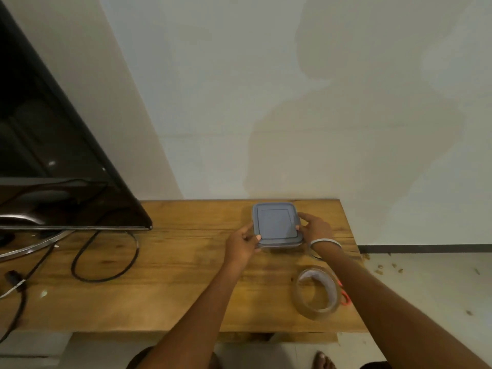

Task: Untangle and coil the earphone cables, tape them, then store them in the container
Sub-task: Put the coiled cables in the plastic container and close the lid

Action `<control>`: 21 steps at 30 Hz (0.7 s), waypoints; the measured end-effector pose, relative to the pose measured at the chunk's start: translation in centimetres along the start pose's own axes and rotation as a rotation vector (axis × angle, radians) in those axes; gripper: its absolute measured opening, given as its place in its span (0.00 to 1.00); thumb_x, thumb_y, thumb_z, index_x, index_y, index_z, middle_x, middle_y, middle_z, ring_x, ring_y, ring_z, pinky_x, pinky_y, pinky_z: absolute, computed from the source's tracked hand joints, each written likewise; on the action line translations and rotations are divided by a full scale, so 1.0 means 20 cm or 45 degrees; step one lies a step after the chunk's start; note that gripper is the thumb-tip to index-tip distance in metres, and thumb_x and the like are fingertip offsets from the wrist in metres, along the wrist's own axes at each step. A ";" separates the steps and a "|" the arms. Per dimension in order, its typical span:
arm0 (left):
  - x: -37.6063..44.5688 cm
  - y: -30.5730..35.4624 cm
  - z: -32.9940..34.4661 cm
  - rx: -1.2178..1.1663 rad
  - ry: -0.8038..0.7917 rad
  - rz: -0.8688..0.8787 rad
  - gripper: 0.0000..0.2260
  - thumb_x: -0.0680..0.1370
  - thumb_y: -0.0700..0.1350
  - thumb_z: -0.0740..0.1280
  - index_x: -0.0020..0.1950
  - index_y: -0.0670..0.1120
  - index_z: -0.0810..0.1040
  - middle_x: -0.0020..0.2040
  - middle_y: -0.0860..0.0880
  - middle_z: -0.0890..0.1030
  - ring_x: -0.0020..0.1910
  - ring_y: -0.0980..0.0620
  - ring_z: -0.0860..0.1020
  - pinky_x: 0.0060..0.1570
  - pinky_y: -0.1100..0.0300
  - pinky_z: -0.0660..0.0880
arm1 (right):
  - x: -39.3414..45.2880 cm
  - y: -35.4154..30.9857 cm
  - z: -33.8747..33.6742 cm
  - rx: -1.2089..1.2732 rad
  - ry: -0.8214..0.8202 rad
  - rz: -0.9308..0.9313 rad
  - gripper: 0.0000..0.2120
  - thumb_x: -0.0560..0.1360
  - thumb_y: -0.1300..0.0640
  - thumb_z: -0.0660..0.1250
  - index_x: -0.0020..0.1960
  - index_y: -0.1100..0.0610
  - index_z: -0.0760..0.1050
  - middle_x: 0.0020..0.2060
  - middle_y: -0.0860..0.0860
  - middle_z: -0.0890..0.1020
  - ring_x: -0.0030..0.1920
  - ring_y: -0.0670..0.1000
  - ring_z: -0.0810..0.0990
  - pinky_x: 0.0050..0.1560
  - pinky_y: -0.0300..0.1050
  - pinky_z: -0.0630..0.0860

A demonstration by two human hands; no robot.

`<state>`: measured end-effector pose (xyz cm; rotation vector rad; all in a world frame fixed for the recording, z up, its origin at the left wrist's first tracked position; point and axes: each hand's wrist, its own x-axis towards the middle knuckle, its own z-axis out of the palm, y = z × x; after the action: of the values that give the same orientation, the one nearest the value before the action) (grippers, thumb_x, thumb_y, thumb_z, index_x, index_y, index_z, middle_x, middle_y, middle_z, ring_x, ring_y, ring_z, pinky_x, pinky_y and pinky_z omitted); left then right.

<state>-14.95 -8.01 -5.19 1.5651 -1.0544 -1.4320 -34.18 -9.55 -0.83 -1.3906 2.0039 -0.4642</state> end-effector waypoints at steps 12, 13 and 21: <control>0.01 0.12 0.51 0.235 -0.136 0.134 0.22 0.80 0.41 0.65 0.75 0.43 0.66 0.65 0.41 0.76 0.56 0.47 0.79 0.47 0.58 0.81 | 0.07 0.38 -0.27 0.027 0.279 0.077 0.16 0.80 0.58 0.59 0.66 0.61 0.73 0.61 0.62 0.78 0.62 0.62 0.75 0.64 0.49 0.69; 0.00 0.13 0.50 0.286 -0.114 0.151 0.22 0.81 0.44 0.64 0.75 0.44 0.66 0.65 0.42 0.76 0.57 0.47 0.79 0.51 0.55 0.80 | 0.06 0.39 -0.27 0.029 0.308 0.062 0.16 0.81 0.57 0.58 0.64 0.63 0.74 0.59 0.63 0.79 0.60 0.62 0.76 0.61 0.49 0.71; -0.24 -0.05 0.39 0.549 -0.104 0.099 0.17 0.75 0.60 0.68 0.53 0.48 0.78 0.52 0.50 0.79 0.49 0.55 0.78 0.45 0.63 0.74 | -0.23 0.54 -0.09 -0.095 0.316 0.124 0.10 0.78 0.62 0.58 0.57 0.61 0.72 0.57 0.59 0.74 0.54 0.59 0.76 0.55 0.51 0.74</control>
<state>-22.79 -3.24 -5.04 1.7474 -1.5330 -1.2806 -41.85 -1.37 -4.68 -1.3258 2.2983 -0.5460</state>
